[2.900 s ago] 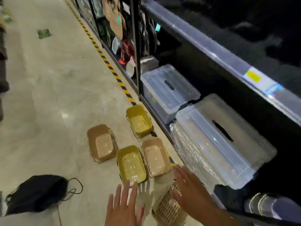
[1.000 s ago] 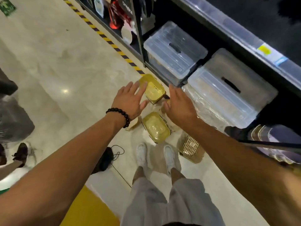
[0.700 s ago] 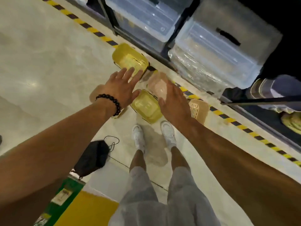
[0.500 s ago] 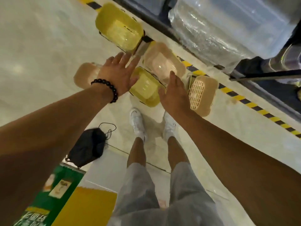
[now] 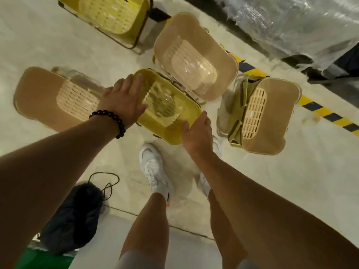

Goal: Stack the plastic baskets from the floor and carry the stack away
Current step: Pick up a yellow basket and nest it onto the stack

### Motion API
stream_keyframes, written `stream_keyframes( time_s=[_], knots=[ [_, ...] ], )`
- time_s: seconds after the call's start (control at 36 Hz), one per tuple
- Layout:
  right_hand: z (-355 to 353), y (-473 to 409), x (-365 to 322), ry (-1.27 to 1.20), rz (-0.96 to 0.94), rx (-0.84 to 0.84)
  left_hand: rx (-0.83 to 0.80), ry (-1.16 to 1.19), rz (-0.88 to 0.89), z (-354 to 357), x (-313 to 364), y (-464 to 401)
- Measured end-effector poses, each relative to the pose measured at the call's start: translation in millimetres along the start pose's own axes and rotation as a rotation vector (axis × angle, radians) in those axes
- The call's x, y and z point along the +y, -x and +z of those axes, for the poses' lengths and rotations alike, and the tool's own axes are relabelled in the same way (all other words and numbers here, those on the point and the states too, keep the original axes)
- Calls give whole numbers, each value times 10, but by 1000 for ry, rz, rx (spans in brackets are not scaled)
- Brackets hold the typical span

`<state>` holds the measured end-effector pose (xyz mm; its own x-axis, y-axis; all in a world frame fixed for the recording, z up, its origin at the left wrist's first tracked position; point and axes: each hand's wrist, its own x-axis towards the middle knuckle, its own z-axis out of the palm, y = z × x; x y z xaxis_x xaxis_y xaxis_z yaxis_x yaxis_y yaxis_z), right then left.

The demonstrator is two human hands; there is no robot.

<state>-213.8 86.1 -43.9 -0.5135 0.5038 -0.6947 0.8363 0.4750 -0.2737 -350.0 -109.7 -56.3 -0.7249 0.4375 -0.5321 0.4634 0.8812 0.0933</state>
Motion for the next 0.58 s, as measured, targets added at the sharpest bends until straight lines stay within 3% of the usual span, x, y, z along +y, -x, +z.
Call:
stream_keyframes(
  time_s=[0.17,0.28,0.58],
  knots=[
    [374,-388,113,-148,68,5,-53,108,-158,486,-71,-416],
    [424,-497,83,-270,84,32,-4,162,-207,594,-34,-575],
    [121,-345,293,-151,37,9,15,196,-232,245,-36,-273]
  ],
)
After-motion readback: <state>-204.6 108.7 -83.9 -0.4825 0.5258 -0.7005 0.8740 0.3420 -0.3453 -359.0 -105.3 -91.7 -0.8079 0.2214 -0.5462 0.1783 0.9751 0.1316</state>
